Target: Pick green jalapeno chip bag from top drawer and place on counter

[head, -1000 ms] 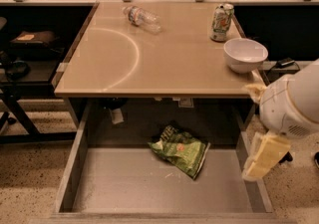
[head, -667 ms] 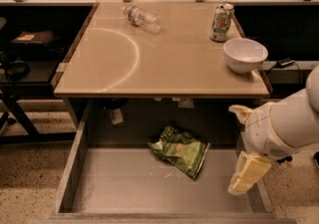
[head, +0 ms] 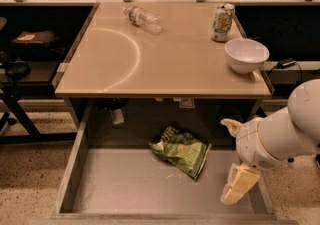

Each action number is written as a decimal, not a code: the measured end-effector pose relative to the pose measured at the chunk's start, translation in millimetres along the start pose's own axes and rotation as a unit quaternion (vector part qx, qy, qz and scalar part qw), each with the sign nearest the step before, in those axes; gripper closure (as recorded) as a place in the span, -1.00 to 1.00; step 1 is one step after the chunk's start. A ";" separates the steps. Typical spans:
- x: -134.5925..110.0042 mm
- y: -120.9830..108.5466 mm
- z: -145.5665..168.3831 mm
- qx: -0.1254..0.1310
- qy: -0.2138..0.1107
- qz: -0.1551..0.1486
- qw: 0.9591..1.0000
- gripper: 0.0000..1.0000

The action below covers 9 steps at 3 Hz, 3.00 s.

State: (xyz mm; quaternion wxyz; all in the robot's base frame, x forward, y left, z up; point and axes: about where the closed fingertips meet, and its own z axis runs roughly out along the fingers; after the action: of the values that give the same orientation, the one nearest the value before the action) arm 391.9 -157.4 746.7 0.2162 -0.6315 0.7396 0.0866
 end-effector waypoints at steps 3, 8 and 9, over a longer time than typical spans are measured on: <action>-10.0 -28.0 107.9 0.010 -0.047 0.012 0.999 -1.00; -0.1 -57.9 185.1 -0.006 -0.069 0.068 0.995 -0.18; -0.1 -57.9 185.1 -0.006 -0.069 0.068 0.995 0.30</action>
Offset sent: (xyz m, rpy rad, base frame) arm 0.0650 0.0552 -0.1051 0.1305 -0.0504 -0.0155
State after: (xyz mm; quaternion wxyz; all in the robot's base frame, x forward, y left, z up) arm 487.1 -93.9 590.2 0.2570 -0.5732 0.7637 0.1489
